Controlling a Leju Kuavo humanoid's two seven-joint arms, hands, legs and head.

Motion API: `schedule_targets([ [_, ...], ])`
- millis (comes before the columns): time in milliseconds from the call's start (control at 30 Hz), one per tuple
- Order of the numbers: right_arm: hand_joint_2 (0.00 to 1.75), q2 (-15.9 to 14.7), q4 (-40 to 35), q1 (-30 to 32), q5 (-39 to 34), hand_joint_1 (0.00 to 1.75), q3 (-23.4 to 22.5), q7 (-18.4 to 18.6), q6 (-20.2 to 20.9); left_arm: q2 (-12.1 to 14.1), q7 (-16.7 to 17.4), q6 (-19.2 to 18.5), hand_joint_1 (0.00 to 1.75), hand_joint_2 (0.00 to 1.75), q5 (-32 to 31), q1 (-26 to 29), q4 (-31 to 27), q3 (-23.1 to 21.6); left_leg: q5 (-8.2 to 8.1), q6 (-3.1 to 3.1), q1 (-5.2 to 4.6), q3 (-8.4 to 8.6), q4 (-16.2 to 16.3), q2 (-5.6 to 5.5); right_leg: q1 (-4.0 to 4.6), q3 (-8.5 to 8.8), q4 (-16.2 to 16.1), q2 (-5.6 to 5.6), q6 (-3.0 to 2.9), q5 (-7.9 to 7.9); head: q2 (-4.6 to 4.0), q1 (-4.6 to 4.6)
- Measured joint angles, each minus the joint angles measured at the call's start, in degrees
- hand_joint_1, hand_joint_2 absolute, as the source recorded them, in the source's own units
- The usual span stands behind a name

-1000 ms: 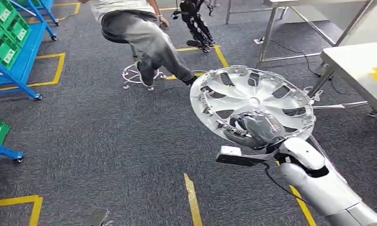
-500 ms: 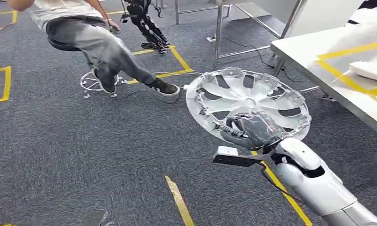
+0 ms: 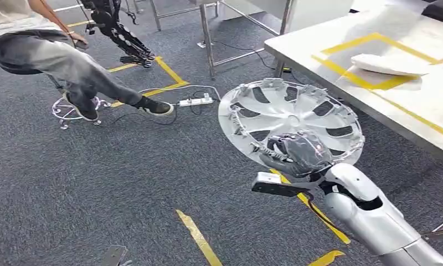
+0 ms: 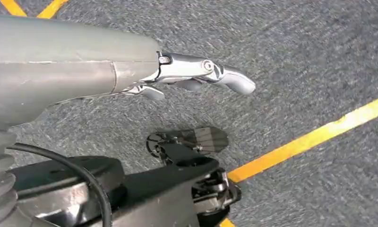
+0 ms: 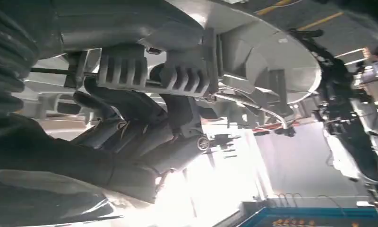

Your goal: Take the parts from the cabinet and place them on the table.

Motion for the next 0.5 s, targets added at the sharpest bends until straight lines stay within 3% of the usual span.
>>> schedule_targets([
  [133,1.75,0.02,0.0,0.01,0.0,1.75,0.0,0.0,-0.02,0.0,0.0,-0.02,0.0,1.75,0.0,0.0,0.0,0.0,-0.17,-0.12,0.06,-0.07,0.06,-0.38,-0.13,0.13,-0.12,0.08,-0.1,0.05,0.0,-0.02],
  [167,1.75,0.02,0.0,0.04,0.0,1.75,-0.07,0.0,-0.02,0.04,0.0,-0.02,0.0,1.75,0.0,-0.1,0.0,-0.02,-0.65,-0.34,0.27,-0.22,0.44,-1.89,-0.32,0.24,-0.19,0.33,-0.24,0.14,0.0,-0.06],
  [200,1.75,0.0,0.06,-0.09,-0.02,1.75,-0.18,0.09,0.0,0.04,-0.02,-0.02,0.0,1.75,0.0,-0.13,0.0,0.0,-1.93,-0.38,0.53,-0.83,2.29,-5.0,-0.37,0.24,-0.19,0.99,-0.51,0.12,0.0,-0.09],
  [233,1.75,0.28,0.06,-0.05,0.0,1.75,0.11,0.06,0.0,0.04,-0.02,-0.02,0.0,1.75,0.0,0.44,0.0,0.0,-7.79,-0.34,0.49,-8.41,18.03,-7.28,-0.25,0.35,-0.09,4.73,-1.12,0.11,0.0,-0.35],
  [300,1.75,0.28,0.09,-0.02,0.0,1.75,0.11,0.07,0.02,0.04,-0.02,-0.02,0.0,1.75,0.0,0.37,0.0,0.0,-3.77,-0.07,0.49,-6.97,13.79,-7.49,-0.25,0.56,0.01,6.45,-1.11,0.1,0.0,-0.35],
  [333,1.75,0.28,0.09,-0.02,-0.02,1.75,0.11,0.07,0.02,0.06,-0.02,-0.02,0.0,1.75,0.0,0.3,0.0,0.0,-0.61,0.09,0.57,-4.86,8.65,-8.24,-0.31,0.65,0.12,7.35,-1.02,0.05,0.0,-0.35],
  [367,1.75,0.31,0.09,-0.02,-0.02,1.75,0.09,0.07,0.0,0.13,-0.02,-0.02,0.0,1.75,0.0,0.27,0.0,0.0,1.8,0.22,0.71,-2.93,3.82,-10.06,-0.43,0.63,0.27,8.04,-0.84,-0.07,0.0,-0.37],
  [400,1.75,0.31,0.09,-0.07,-0.02,1.75,0.11,0.07,0.02,0.15,-0.02,0.0,0.0,1.75,0.0,0.31,0.0,0.0,1.17,0.26,0.91,-2.3,2.42,-12.33,-0.17,0.3,0.55,8.63,-0.52,-0.15,0.0,-0.31],
  [433,1.75,0.31,0.07,-0.12,0.0,1.75,0.09,0.07,0.0,0.15,-0.02,0.0,0.0,1.75,0.0,0.24,0.0,0.0,0.67,0.13,1.04,-1.78,0.84,-11.98,-0.39,-0.23,0.86,9.44,-0.26,-0.1,0.0,-0.26],
  [500,1.75,0.31,0.06,0.01,0.0,1.75,0.04,0.07,0.0,0.15,-0.02,0.0,0.0,1.75,0.0,0.2,0.0,0.0,0.69,0.34,0.52,-1.87,1.26,-11.02,-0.88,-0.56,0.4,10.5,0.57,0.34,0.0,-0.41],
])
